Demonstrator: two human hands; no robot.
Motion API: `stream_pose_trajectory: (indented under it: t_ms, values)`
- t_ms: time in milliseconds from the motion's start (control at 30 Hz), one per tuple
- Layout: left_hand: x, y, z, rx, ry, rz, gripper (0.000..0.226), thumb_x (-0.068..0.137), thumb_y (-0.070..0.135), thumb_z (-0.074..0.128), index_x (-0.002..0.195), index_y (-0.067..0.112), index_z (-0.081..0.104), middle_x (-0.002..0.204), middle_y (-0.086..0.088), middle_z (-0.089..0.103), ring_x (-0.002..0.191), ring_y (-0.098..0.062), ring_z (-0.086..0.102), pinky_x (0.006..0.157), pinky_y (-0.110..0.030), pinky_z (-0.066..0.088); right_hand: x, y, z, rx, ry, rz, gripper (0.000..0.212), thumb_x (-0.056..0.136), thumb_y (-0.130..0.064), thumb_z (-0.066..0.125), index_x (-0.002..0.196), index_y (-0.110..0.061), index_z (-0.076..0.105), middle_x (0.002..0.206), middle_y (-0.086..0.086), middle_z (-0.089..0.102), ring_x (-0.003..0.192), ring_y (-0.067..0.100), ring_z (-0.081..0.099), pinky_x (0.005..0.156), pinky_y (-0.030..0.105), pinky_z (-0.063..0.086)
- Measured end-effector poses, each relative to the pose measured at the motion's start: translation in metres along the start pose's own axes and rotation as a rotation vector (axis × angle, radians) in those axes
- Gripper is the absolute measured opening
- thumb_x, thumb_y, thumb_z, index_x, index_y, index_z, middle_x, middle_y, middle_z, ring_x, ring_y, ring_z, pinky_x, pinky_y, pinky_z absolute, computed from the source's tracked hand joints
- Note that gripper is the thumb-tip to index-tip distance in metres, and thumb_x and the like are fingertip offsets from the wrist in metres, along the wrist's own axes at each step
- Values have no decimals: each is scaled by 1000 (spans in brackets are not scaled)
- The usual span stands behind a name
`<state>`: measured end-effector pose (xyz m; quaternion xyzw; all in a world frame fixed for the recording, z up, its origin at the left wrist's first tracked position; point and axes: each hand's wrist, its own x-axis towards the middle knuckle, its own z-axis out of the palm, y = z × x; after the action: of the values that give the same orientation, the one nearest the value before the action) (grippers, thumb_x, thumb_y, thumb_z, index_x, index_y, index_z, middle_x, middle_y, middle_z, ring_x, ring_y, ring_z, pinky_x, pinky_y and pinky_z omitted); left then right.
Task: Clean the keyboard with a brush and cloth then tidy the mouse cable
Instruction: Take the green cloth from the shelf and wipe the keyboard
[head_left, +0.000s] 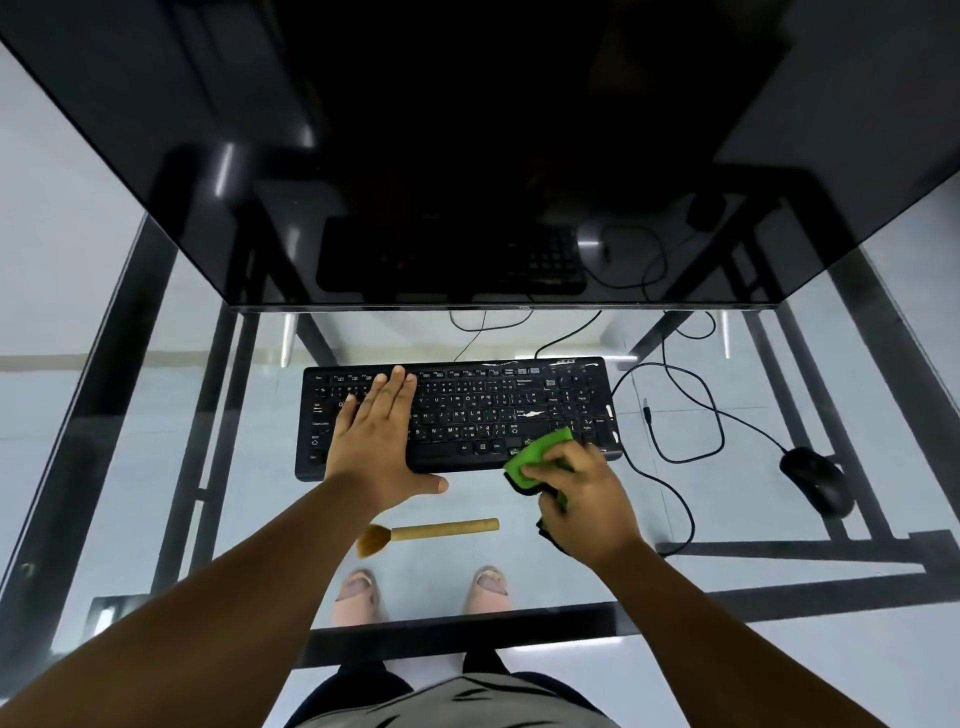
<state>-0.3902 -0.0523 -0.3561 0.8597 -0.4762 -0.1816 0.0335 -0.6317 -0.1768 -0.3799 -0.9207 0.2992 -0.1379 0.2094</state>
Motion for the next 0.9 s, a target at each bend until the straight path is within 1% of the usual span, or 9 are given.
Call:
stream_pose_trajectory:
  t_ms: [133,233,333,400,467,533,700,833,900]
  values:
    - [2,4,1,-39,-11,10,133,60,75,68,153,20,-11,161,5,-16,148,-13,-15,120,-38,-7,-12,6,2,59,215,223,38,72,-2,62,104,-15,76,104,4,61,90,26,57,72,30,54]
    - [3,11,2,-51,-6,26,132,61,75,67,154,19,-9,161,4,-15,148,-14,-14,121,-38,-5,-13,-2,7,45,148,161,43,72,2,67,110,-16,74,112,5,61,95,26,55,78,26,50]
    - [3,19,3,-53,-2,32,130,63,75,66,153,20,-10,161,5,-16,148,-14,-14,121,-37,-4,-15,8,2,4,91,100,39,72,-1,65,106,-18,75,110,2,63,93,24,55,75,25,51]
    - [3,22,5,-74,-2,32,129,65,74,66,153,20,-10,161,5,-16,148,-13,-14,120,-36,-4,-20,19,-2,-6,188,190,36,73,-3,61,103,-16,76,107,2,63,90,25,56,73,28,53]
    - [3,27,7,-94,-4,27,128,66,74,65,154,20,-10,161,5,-17,148,-13,-15,120,-36,-4,-23,25,-3,40,325,359,35,75,0,61,104,-13,75,109,6,62,92,28,58,75,34,55]
    - [3,31,9,-91,-3,22,127,66,75,64,154,19,-9,161,4,-17,147,-14,-15,121,-37,-3,-22,24,-2,72,351,413,39,75,4,64,109,-12,73,115,8,61,95,30,58,78,35,53]
    - [3,36,12,-83,24,-14,127,65,76,63,154,18,-8,161,4,-17,148,-14,-15,121,-38,-1,-23,23,-4,4,164,191,37,74,-7,58,105,-17,75,115,1,65,90,24,56,76,26,49]
    - [4,37,10,-74,39,-28,127,64,73,67,154,18,-5,162,3,-10,149,-15,-9,121,-38,2,-22,36,-11,53,330,384,33,75,0,59,101,-12,76,109,4,66,94,29,60,80,26,46]
    - [5,39,8,-62,38,-44,130,61,72,70,154,19,-5,162,4,-9,149,-16,-8,120,-39,4,-17,39,-14,63,353,422,36,75,8,64,103,-10,75,110,6,67,95,31,60,83,27,44]
